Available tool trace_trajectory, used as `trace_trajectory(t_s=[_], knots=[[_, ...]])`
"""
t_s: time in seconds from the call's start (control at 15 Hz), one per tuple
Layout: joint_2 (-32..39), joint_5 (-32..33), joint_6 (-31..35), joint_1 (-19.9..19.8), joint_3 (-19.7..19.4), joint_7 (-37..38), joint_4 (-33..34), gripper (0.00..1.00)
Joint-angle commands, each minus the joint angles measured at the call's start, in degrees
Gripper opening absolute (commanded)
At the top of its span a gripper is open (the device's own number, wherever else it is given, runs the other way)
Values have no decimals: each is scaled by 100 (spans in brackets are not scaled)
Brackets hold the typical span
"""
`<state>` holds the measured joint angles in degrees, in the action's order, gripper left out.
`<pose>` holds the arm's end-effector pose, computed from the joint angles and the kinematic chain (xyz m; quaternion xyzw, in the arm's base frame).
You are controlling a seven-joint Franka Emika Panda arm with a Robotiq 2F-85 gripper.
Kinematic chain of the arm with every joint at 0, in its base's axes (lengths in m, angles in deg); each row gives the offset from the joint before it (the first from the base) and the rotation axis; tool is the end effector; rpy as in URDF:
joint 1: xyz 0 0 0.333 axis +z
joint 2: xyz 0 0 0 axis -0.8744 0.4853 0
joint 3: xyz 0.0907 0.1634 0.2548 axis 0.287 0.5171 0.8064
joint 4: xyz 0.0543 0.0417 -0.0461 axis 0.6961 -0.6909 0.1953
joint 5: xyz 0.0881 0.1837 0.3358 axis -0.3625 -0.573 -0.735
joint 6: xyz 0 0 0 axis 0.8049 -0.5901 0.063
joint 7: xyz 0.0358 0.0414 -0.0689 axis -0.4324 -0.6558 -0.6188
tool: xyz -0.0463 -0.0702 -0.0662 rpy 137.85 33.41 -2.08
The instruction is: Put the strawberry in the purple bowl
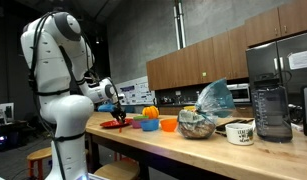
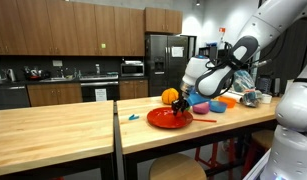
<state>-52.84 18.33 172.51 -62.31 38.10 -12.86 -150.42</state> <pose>0.3990 0.1278 0.3434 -0.9790 0.0342 -0.2012 0.0038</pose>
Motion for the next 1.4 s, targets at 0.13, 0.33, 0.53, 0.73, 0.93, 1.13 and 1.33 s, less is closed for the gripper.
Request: trace_trajectory(t_s=[0.13, 0.33, 0.53, 0.73, 0.93, 1.13, 1.33], knots=[[-316, -195, -138, 132, -88, -66, 192, 25], [-569, -290, -607, 178, -165, -159, 471, 25], [-859, -134, -1216, -17, -211, -63, 813, 25], [-1048, 57, -1734, -293, -322, 6, 1222, 25], [-1016, 324, -2219, -648, -446, 26, 1663, 25], [-793, 637, -2432, -1003, -586, 157, 1938, 25], [-544, 869, -2401, -1280, -738, 360, 2018, 25]])
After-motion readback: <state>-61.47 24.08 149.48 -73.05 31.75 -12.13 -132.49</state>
